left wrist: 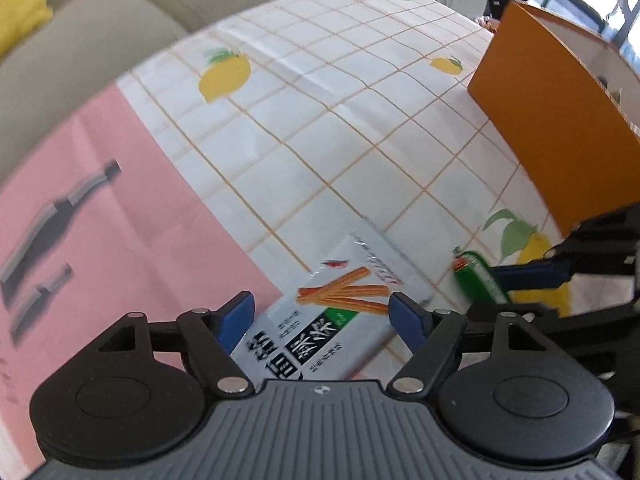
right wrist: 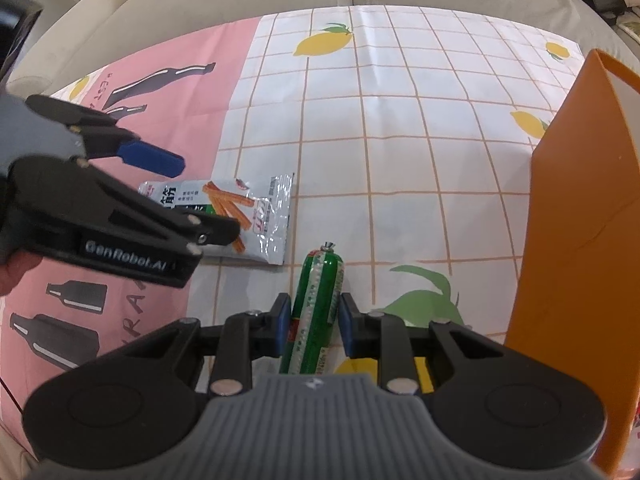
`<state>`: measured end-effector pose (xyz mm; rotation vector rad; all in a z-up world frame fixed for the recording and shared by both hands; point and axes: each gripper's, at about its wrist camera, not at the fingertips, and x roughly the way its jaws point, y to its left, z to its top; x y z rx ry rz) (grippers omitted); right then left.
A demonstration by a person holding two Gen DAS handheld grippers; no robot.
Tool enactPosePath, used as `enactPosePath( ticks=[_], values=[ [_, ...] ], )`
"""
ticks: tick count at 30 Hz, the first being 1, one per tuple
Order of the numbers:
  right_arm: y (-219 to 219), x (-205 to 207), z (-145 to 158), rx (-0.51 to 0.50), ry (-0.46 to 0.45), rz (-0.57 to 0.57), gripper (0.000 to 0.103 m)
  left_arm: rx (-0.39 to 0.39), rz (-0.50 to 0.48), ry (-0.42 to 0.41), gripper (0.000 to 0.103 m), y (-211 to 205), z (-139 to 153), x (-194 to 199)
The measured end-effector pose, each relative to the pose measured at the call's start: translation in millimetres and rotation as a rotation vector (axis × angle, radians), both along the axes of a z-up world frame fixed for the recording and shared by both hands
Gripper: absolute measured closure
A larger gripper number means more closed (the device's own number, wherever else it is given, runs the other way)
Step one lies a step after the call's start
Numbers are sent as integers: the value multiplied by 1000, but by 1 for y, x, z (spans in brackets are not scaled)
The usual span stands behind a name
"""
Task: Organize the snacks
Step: 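Grasp the white spicy-strip packet with the left tool while the right tool holds the sausage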
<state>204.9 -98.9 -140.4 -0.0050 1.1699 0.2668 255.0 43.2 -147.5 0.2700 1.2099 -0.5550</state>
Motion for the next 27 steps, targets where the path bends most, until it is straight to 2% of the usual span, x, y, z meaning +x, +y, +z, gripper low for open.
enactPosePath(
  ticks=[2, 5, 10, 12, 15, 20, 24, 27],
  values=[
    [-1, 0, -1, 1, -2, 4, 80, -41, 26, 55, 13, 2, -2, -1],
    [-3, -2, -1, 5, -4, 15, 80, -32, 65, 110, 13, 2, -1, -8],
    [-5, -10, 0, -8, -23, 70, 79, -75, 142, 194, 14, 2, 1, -25],
    [-6, -15, 0, -19, -41, 103, 79, -48, 153, 158, 14, -3, 1, -34],
    [-7, -23, 0, -32, -60, 131, 78, 33, 193, 71, 14, -14, 0, -43],
    [-9, -39, -2, -63, -103, 140, 70, 102, 273, -9, 9, -32, -4, -53],
    [-8, -49, -4, -72, -143, 128, 70, 88, 285, -51, 9, -31, -6, -60],
    [-6, -53, -6, -85, -169, 119, 70, 71, 315, -78, 18, -28, -6, -64]
  ],
)
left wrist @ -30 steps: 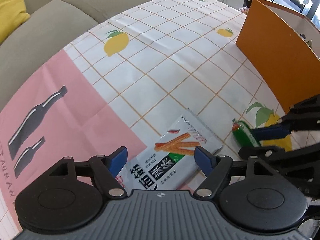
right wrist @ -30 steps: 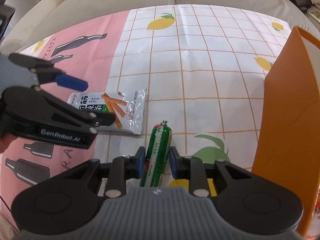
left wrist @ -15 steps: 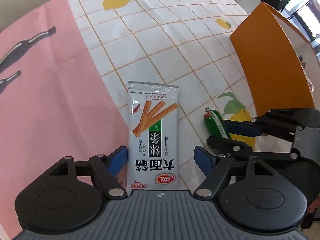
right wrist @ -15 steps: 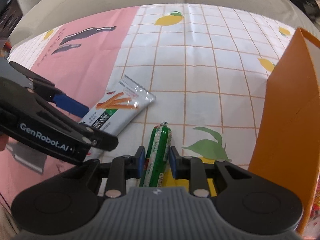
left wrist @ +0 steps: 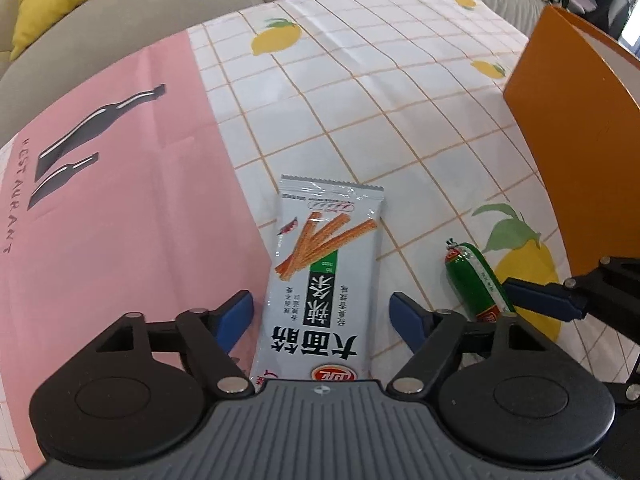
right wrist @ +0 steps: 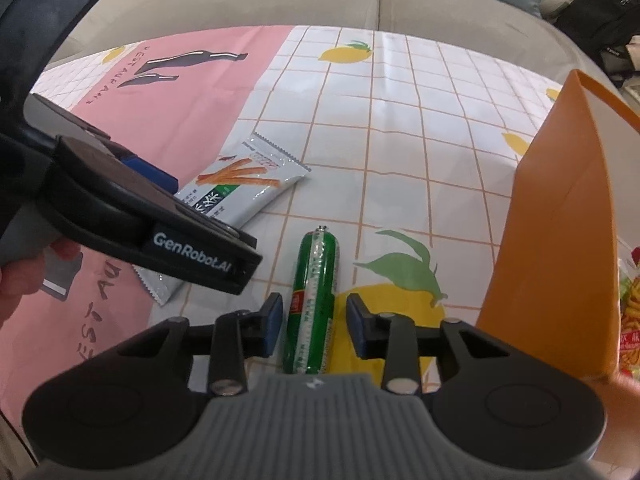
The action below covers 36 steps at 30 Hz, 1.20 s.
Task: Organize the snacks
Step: 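Grasp the white spicy-strip packet with the left tool while the right tool holds the sausage, then carry the strip packet with the left tool while the right tool carries the sausage over the box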
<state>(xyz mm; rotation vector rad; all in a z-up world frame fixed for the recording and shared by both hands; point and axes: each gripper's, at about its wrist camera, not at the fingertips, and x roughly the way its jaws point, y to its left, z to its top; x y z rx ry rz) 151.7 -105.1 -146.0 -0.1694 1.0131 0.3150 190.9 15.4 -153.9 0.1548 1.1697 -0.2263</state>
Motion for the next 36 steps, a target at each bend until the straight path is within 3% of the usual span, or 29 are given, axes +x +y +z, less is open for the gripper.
enactPosePath(
  ticks=[4, 5, 8, 18, 25, 36],
  values=[
    [1, -6, 0, 2, -18, -26, 77, -18, 48, -32, 41, 2, 4, -4],
    [1, -7, 0, 1, -21, -31, 81, -15, 65, -33, 42, 1, 5, -5],
    [1, -7, 0, 5, -24, -34, 82, -17, 93, -45, 45, -3, 7, -11],
    [-1, -10, 7, 50, -3, -30, 83, -192, 259, -40, 48, 19, 23, -35],
    [-3, -26, 31, 118, -9, -28, 83, -304, 324, -44, 48, 35, 49, -63],
    [-35, -59, 96, 194, -74, -44, 83, -443, 281, -104, 48, 17, 113, -93]
  ],
)
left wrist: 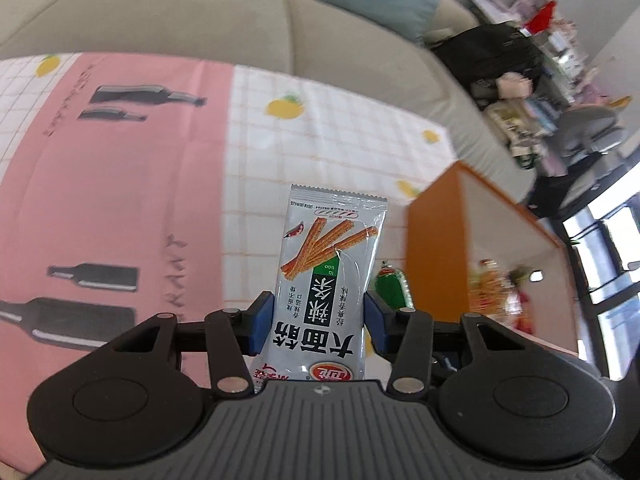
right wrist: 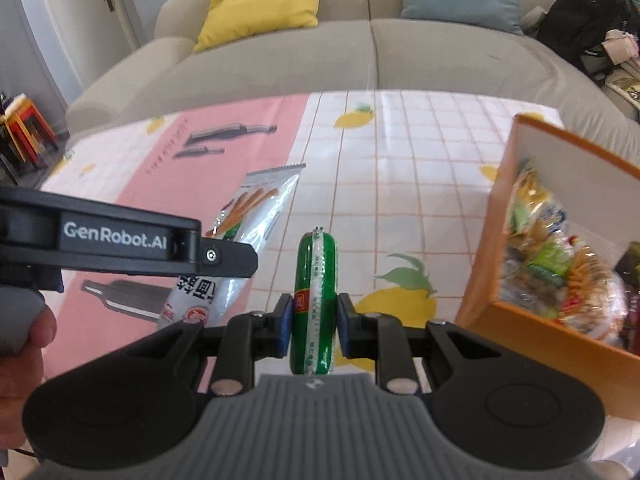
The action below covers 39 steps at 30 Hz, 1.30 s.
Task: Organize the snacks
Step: 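Carry the strip packet with the left tool while the right tool carries the sausage over the box, then open the left tool to drop the strip packet into the box while the right tool releases the sausage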
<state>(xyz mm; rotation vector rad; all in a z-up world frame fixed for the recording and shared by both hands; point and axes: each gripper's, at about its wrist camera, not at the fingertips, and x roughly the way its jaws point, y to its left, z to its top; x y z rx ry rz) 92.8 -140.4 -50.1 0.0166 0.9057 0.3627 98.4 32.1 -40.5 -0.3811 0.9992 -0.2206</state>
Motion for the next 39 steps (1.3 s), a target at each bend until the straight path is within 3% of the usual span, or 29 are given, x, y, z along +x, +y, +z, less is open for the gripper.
enactPosePath(
  ticks=[13, 21, 31, 39],
  values=[
    [-90, -14, 64, -11, -88, -97, 83, 3, -219, -126, 48, -96, 65, 13],
    [-157, 0, 80, -49, -96, -204, 83, 30, -373, -142, 48, -162, 71, 33],
    [-228, 39, 54, -81, 20, -323, 82, 77, -507, -66, 48, -228, 45, 73],
    [-244, 59, 9, -152, 145, -352, 82, 239, -526, -5, 48, -255, 11, 94]
  ],
)
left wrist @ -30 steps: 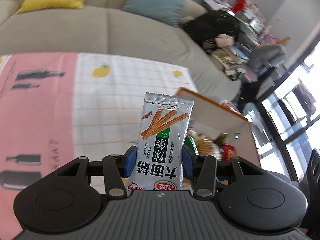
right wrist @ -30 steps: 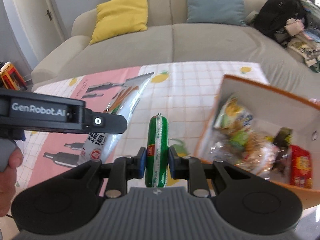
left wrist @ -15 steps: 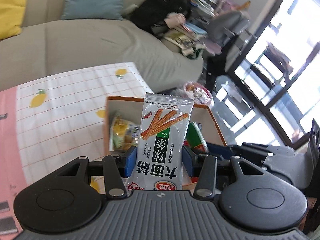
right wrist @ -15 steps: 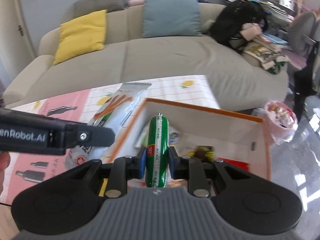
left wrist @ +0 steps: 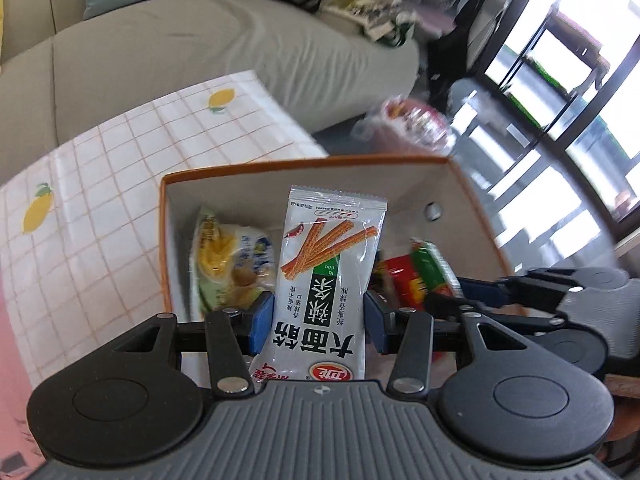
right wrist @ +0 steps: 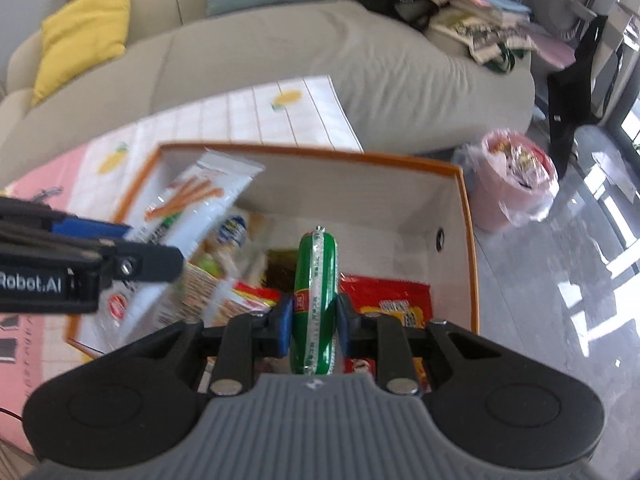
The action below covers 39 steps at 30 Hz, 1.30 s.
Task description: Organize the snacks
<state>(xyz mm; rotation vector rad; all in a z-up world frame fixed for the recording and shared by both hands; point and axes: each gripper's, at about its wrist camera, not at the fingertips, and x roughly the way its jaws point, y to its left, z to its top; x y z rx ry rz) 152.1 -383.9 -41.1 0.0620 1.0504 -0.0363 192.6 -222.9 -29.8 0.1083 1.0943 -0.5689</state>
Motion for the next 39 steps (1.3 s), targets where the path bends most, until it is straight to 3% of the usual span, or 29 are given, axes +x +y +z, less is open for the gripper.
enactPosePath(
  ticks=[10, 18, 23, 26, 29, 33, 39],
  values=[
    [-3, 11, -43, -16, 156, -27, 82, 252, -33, 0, 48, -10, -27, 4],
    [-5, 14, -53, 4, 193, -39, 82, 277, -22, 10, 45, -12, -28, 9],
    [-5, 13, -47, -1, 182, -48, 81, 255, -12, 3, 34, -9, -20, 8],
    [-4, 12, -40, -3, 157, -50, 68, 238, -10, -11, 30, -6, -10, 4],
    [-2, 8, -31, -7, 139, -53, 61, 222, -10, -38, 27, -3, 5, -2],
    [4, -1, -11, -7, 94, -48, 37, 207, -16, -98, 26, 3, 32, -17],
    [23, -25, 34, -21, -19, -21, 21, 160, 4, -202, 26, 24, 78, -46]
  ],
)
